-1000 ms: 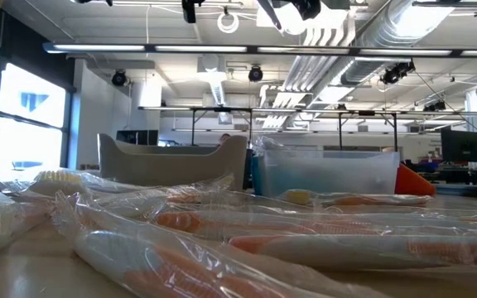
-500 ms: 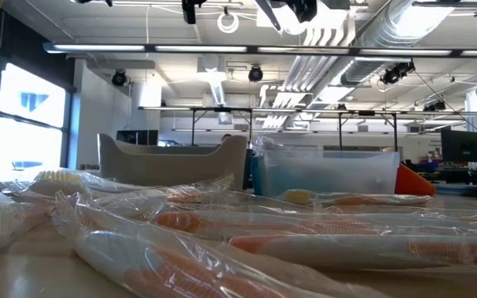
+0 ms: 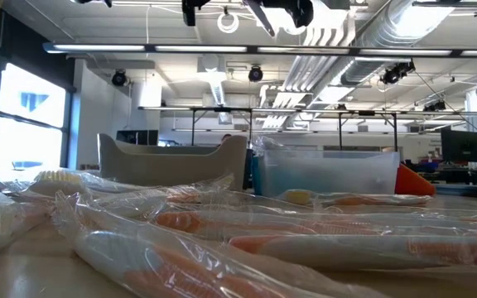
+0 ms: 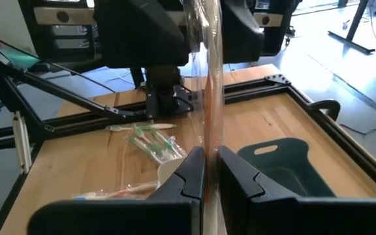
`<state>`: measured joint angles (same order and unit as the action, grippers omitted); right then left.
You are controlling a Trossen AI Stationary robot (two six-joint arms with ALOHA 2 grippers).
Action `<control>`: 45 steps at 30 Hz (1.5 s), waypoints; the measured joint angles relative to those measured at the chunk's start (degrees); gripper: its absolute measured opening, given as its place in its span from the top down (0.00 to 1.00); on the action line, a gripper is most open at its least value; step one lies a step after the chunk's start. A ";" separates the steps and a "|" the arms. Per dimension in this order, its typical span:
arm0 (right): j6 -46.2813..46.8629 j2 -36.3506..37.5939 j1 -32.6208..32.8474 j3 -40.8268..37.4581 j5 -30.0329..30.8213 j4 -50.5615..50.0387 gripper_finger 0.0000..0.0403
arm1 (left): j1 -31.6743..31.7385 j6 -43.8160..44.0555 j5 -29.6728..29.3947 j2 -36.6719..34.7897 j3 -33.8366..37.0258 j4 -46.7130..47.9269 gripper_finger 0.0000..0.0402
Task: Pick & Place Toothbrushes
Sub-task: Put the orange toothbrush into the gray bin
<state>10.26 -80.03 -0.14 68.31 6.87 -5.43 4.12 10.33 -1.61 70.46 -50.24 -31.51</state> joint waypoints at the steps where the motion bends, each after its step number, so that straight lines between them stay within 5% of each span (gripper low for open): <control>1: 0.00 0.00 -0.02 0.00 0.00 0.00 0.96 | 0.00 0.00 -0.02 0.00 0.00 -0.04 0.63; 7: 0.00 0.03 -0.02 -0.02 0.35 0.09 0.96 | 0.00 0.01 -0.02 -0.01 0.00 0.00 0.66; 23: -0.04 0.09 -0.02 -0.02 0.31 0.11 0.96 | 0.00 0.02 -0.19 -0.02 0.00 -0.04 0.93; 36: -0.04 0.09 -0.02 0.00 0.24 0.09 0.96 | 0.00 0.02 -0.39 -0.02 0.00 -0.06 0.97; 45: -0.02 0.09 -0.02 -0.01 0.17 0.09 0.79 | 0.00 0.02 -0.39 -0.02 0.02 -0.06 0.97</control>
<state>10.24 -79.94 -0.16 68.30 7.05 -5.34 4.12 10.35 -2.00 70.43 -50.22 -31.57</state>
